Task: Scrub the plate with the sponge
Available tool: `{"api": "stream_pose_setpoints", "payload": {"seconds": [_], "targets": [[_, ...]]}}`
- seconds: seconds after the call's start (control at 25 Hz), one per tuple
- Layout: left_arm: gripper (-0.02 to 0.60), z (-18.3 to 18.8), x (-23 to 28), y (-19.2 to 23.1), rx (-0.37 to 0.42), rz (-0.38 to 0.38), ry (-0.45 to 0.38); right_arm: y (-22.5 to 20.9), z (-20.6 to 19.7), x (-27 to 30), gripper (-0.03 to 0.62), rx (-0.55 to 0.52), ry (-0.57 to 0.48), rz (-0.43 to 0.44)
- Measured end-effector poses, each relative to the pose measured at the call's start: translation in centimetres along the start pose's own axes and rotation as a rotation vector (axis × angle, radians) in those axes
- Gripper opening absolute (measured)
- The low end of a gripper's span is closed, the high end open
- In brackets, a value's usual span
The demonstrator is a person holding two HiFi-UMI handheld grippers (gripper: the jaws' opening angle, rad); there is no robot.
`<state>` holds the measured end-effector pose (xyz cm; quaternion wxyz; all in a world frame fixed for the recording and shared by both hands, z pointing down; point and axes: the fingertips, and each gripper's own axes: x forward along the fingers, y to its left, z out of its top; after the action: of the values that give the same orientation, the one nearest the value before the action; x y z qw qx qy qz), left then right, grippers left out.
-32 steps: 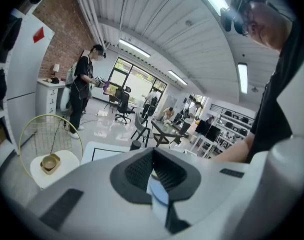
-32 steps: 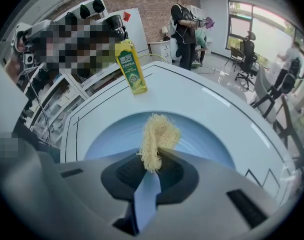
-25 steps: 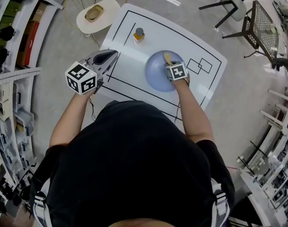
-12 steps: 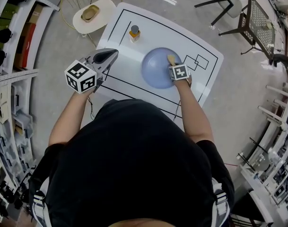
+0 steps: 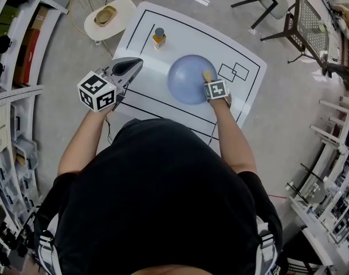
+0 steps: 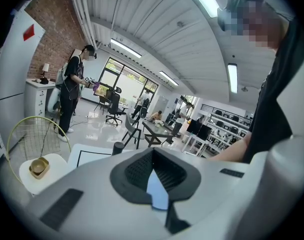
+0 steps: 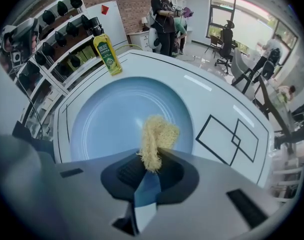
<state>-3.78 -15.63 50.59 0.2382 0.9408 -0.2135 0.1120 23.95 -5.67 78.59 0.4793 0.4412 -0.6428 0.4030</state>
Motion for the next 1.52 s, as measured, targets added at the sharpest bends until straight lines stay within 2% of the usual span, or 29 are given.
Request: {"api": "stream_pose_setpoints", "payload": {"seconds": [0.24, 0.52, 0.72, 0.92, 1.52], "targets": [[0.009, -0.2, -0.5, -0.7, 0.002, -0.005, -0.007, 0.5, -1.7, 0.2, 0.044, 0.002, 0.010, 0.016], [0.009, -0.5, -1.0, -1.2, 0.004, -0.011, -0.015, 2.0, -3.8, -0.3, 0.044, 0.044, 0.070, 0.036], [0.009, -0.9, -1.8, -1.5, 0.000, -0.016, -0.014, 3.8, -3.3, -0.1, 0.044, 0.015, 0.030, 0.091], [0.009, -0.9, -2.0, -1.4, 0.002, -0.021, -0.015, 4.2, -5.0, -0.8, 0.044, 0.091, 0.118, 0.082], [0.009, -1.3, -2.0, -1.1, 0.001, -0.039, -0.006, 9.4, -5.8, -0.4, 0.046, 0.088, 0.138, 0.205]]}}
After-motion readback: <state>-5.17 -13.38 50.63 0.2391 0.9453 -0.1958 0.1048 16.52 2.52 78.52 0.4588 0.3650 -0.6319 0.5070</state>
